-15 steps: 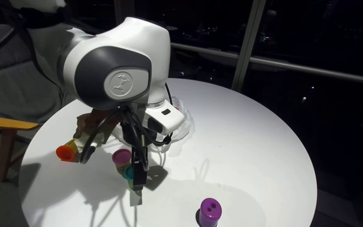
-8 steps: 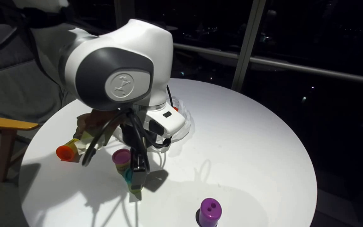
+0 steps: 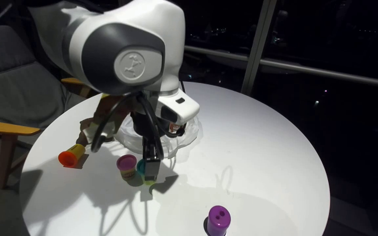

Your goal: Put the objects on the table into the plastic bag.

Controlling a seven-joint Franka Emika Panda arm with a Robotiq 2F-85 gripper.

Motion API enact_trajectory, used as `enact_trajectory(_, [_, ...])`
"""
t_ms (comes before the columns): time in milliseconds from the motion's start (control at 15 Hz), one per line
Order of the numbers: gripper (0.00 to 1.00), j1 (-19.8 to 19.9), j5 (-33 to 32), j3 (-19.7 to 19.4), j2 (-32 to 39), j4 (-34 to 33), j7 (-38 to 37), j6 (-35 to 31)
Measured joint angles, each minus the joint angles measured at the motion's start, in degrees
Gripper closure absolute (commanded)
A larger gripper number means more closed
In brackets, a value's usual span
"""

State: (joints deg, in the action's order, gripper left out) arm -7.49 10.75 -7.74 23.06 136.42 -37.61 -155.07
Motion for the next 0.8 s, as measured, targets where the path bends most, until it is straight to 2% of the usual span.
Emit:
enact_trajectory(200, [0.72,-2.59,-3.93,0.06,-4.68,-1.67,-2.09,4.52])
enact_trajectory(400, [0.72,-4.06,-5.31,2.76,-5.08,-6.42,-3.32,7.56])
enact_trajectory(600, [0.72,-5.55,-6.08,5.13,-0.79,-12.26,-4.85,9.04])
enact_trajectory(800, [0.72,-7.51,-7.50,5.81,5.79,-18.39,-6.19,8.91])
